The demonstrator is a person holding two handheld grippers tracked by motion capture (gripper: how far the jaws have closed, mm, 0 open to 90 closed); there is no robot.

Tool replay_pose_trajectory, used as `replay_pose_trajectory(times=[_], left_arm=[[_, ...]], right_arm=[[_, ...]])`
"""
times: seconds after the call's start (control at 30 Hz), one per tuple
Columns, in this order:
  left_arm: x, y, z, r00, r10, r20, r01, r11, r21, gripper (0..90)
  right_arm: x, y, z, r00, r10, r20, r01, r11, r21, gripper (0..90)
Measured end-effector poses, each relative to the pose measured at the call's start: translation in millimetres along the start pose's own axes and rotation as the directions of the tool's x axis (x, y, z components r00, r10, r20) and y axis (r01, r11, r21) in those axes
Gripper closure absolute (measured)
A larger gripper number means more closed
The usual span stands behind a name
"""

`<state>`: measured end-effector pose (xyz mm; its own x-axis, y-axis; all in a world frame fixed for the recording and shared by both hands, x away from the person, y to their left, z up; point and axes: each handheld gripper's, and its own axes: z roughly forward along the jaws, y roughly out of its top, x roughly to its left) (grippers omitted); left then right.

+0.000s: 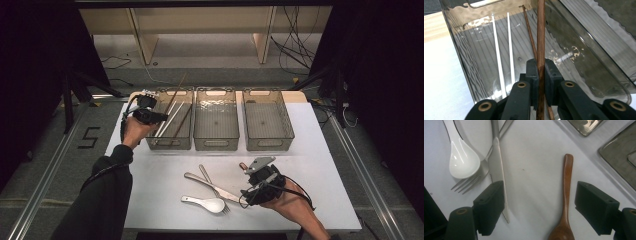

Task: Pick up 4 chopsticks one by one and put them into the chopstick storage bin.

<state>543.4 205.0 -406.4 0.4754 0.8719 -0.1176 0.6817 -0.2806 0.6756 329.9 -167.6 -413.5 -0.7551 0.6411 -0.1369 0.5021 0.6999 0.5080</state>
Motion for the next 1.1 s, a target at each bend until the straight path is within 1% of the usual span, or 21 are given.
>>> replay_pose_trajectory(times=[0.03,0.1,0.17,0.27,0.37,0.4,0.47,0.5,0.53,0.57,0.6,0.67,0.7,0.77,0.8,0.9,0.97,1.0,1.03,1.07,1.1], left_arm=[[0.6,-0.6,0.3,1.0,0.004,0.001,-0.004,1.0,0.005,81.4],[2.3,-1.3,-1.4,1.0,-0.008,0.003,0.008,1.0,-0.001,79.1],[3.7,-1.7,-3.9,0.9997,-0.02,0.017,0.021,0.9997,-0.012,75.3],[3.5,-2.6,-6.3,0.9996,-0.014,0.026,0.014,0.9999,0.004,71.8],[1.0,-3.9,-10.6,0.9984,-0.016,0.054,0.016,0.9998,0.007,62.9],[-0.9,-4.5,-12.6,0.9979,-0.014,0.063,0.014,0.9999,0.0,59.1],[-6.4,-6.4,-16.6,0.9961,0.028,0.083,-0.027,0.9995,-0.017,51.9],[-9.2,-7.5,-18.7,0.9955,0.051,0.08,-0.049,0.9986,-0.022,48.4],[-11.7,-8.7,-20.6,0.9951,0.064,0.076,-0.062,0.9976,-0.032,45.3],[-13.7,-9.9,-23.0,0.9944,0.068,0.081,-0.065,0.9972,-0.037,42.3],[-15.1,-11.2,-25.4,0.994,0.067,0.086,-0.063,0.9968,-0.049,39.6],[-18.5,-14.1,-30.1,0.9929,0.064,0.1,-0.058,0.9961,-0.067,34.4],[-19.7,-15.7,-32.1,0.992,0.07,0.106,-0.062,0.9953,-0.075,32.4],[-21.6,-18.9,-35.7,0.9902,0.069,0.121,-0.06,0.9948,-0.083,29.0],[-23.1,-21.0,-37.7,0.9899,0.061,0.128,-0.05,0.9949,-0.088,27.6],[-27.7,-27.7,-43.9,0.9875,0.068,0.142,-0.054,0.993,-0.106,26.6],[-31.4,-32.7,-47.7,0.9854,0.076,0.153,-0.059,0.9916,-0.115,25.7],[-32.7,-34.8,-49.1,0.9842,0.087,0.154,-0.069,0.9904,-0.12,25.4],[-34.0,-36.2,-50.3,0.983,0.098,0.155,-0.081,0.9903,-0.113,25.3],[-35.5,-37.8,-51.7,0.9832,0.105,0.15,-0.088,0.9894,-0.116,24.7],[-36.7,-39.7,-53.3,0.9825,0.106,0.153,-0.088,0.9889,-0.12,24.6]], right_arm=[[-0.1,0.0,0.0,1.0,0.001,-0.001,-0.001,1.0,0.0,24.9],[-0.3,0.0,-0.1,1.0,0.003,-0.002,-0.003,1.0,-0.001,24.9],[-0.4,0.1,0.0,1.0,0.006,0.0,-0.006,1.0,-0.001,24.9],[-0.3,0.1,0.0,1.0,0.004,-0.002,-0.004,1.0,0.0,24.9],[0.0,0.2,-0.3,1.0,0.003,-0.002,-0.003,1.0,-0.002,24.9],[-0.2,0.2,-0.4,1.0,0.005,-0.002,-0.005,1.0,-0.002,24.9],[-0.3,0.2,-0.4,1.0,0.005,-0.002,-0.005,1.0,-0.002,24.9],[-0.2,0.2,-0.4,1.0,0.005,-0.002,-0.005,1.0,-0.002,24.8],[-0.2,0.3,-0.4,1.0,0.004,-0.002,-0.004,1.0,-0.003,24.7],[-0.2,0.3,-0.7,1.0,0.004,-0.001,-0.004,1.0,-0.005,24.7],[0.3,0.6,-0.7,0.9999,0.015,0.001,-0.015,1.0,-0.01,24.6],[0.1,0.8,-1.2,0.9999,0.015,-0.004,-0.015,1.0,-0.011,24.5],[0.1,0.9,-1.1,0.9999,0.015,-0.004,-0.015,1.0,-0.013,24.5],[0.0,1.1,-1.1,0.9999,0.011,-0.008,-0.011,1.0,-0.012,24.2],[0.2,1.3,-0.9,0.9998,0.017,-0.009,-0.017,1.0,-0.016,24.0],[0.0,2.2,-1.0,0.9998,0.017,-0.015,-0.017,1.0,-0.023,24.0],[0.3,3.0,-0.8,0.9996,0.021,-0.02,-0.022,1.0,-0.023,24.0],[0.5,3.3,-0.6,0.9995,0.022,-0.022,-0.023,1.0,-0.022,23.9],[0.7,3.7,-0.5,0.9995,0.023,-0.024,-0.023,1.0,-0.021,23.9],[0.9,3.8,-0.4,0.9995,0.022,-0.024,-0.023,0.999,-0.022,23.9],[0.9,3.9,-0.2,0.9994,0.023,-0.026,-0.023,0.999,-0.023,23.9]])
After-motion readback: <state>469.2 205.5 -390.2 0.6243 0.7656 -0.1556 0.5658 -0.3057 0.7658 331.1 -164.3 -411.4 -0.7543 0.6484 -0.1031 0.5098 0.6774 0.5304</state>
